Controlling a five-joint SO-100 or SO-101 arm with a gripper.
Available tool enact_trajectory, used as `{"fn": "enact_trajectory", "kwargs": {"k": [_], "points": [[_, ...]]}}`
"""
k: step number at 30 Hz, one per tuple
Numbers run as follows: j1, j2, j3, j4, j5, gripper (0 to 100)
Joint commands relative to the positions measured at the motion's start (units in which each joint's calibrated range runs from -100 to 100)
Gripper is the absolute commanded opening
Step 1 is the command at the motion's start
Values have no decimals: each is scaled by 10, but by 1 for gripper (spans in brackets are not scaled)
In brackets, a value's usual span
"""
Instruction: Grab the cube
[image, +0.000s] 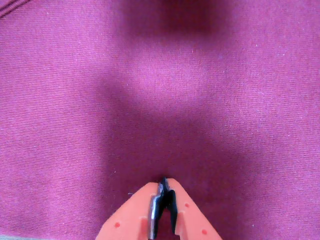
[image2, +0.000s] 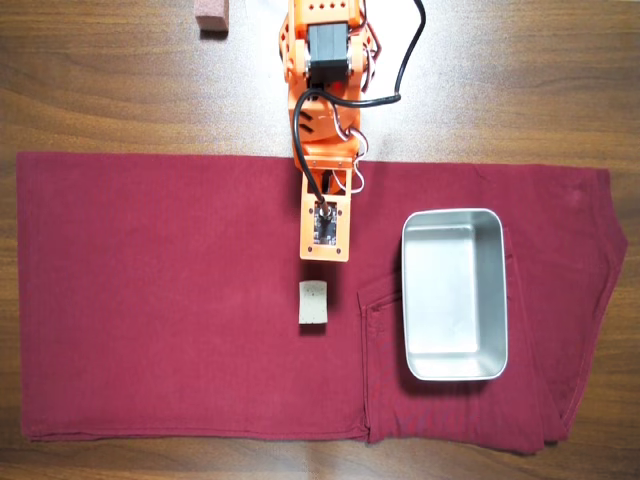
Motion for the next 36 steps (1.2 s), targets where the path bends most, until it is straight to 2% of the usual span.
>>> {"fn": "enact_trajectory", "kwargs": {"k": [1,26,28,30,31,34,36], "points": [[1,4,3,11,-2,1],[-15,4,3,11,-8,0],[-1,14,0,-12,8,0],[17,188,-125,-143,-2,1],[17,307,-231,-157,-3,3],[22,574,-562,-33,18,18],[39,668,-678,-16,33,21]]}}
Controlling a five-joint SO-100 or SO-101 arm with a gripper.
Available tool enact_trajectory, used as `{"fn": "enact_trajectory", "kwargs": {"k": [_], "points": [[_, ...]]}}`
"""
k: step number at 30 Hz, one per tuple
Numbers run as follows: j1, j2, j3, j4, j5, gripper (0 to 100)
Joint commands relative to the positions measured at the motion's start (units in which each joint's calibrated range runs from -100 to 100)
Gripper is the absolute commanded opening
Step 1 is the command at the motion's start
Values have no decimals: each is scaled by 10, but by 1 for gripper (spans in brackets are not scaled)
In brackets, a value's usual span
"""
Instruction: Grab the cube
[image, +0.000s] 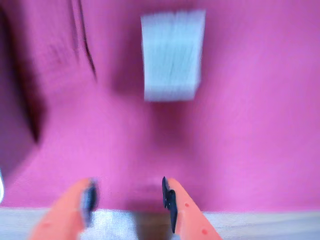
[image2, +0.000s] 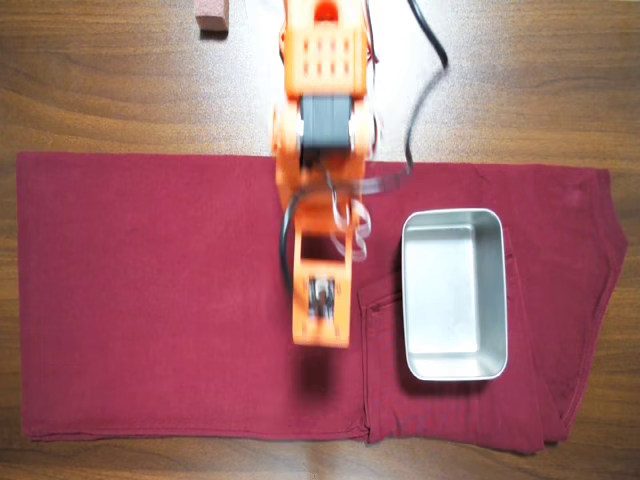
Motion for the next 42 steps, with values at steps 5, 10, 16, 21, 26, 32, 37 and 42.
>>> {"fn": "enact_trajectory", "kwargs": {"k": [5,10,16,21,26,32,37,42], "points": [[90,231,-217,-62,56,27],[87,293,-217,-104,56,37],[110,325,-217,-158,62,40],[109,381,-217,-193,53,40],[95,415,-214,-212,43,39],[76,428,-217,-222,33,39],[66,444,-217,-231,22,16],[48,451,-224,-236,6,0]]}}
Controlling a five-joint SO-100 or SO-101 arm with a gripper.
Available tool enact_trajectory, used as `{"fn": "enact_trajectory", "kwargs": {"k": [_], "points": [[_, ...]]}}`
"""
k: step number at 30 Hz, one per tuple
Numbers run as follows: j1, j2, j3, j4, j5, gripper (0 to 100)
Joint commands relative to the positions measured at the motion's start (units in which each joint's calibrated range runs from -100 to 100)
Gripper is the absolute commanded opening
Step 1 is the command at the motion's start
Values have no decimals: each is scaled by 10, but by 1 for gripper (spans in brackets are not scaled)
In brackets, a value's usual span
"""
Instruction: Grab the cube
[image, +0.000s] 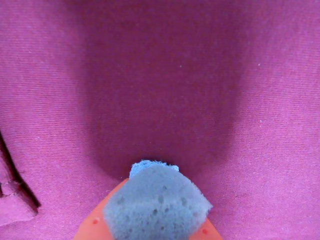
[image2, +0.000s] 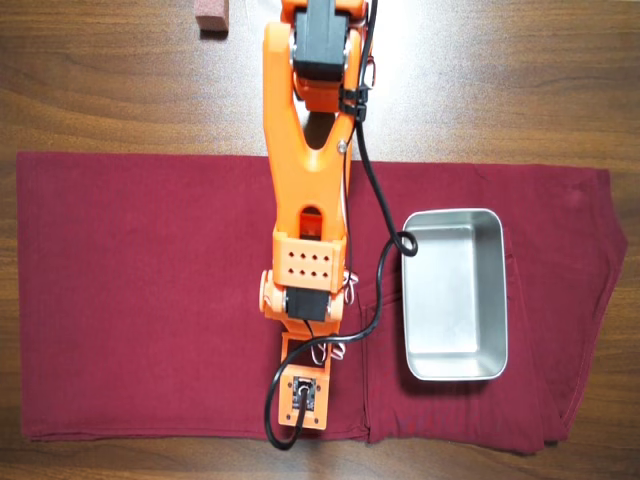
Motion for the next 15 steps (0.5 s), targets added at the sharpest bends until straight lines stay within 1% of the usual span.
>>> {"fn": "enact_trajectory", "kwargs": {"k": [1,3,5,8,12,13,15], "points": [[-16,-32,-46,24,-2,0],[-41,-95,-109,73,-3,0],[-89,-138,-180,134,-9,0],[-236,-192,-216,158,-62,0],[-447,-158,-210,203,-116,0],[-473,-142,-208,203,-122,0],[-476,-110,-208,199,-122,0]]}}
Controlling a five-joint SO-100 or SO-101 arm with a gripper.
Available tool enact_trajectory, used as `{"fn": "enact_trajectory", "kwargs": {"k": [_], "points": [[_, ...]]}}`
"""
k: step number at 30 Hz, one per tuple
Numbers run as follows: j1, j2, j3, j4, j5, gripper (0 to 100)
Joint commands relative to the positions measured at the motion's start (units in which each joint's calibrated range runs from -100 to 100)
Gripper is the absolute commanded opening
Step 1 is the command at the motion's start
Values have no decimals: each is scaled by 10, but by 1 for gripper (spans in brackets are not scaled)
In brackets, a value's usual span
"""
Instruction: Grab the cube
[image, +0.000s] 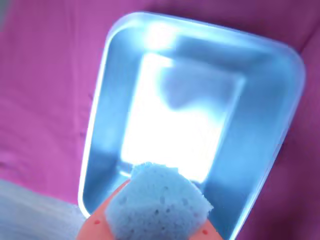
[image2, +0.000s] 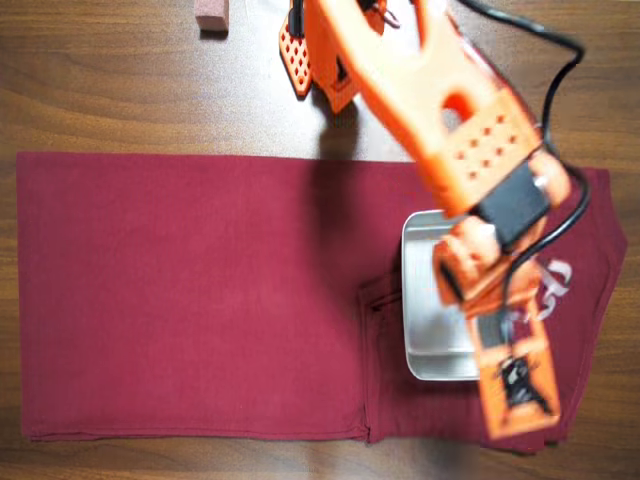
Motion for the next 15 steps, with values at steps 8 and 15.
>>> {"fn": "enact_trajectory", "kwargs": {"k": [8,15], "points": [[20,65,-18,-7,0,5],[44,70,-21,26,14,37]]}}
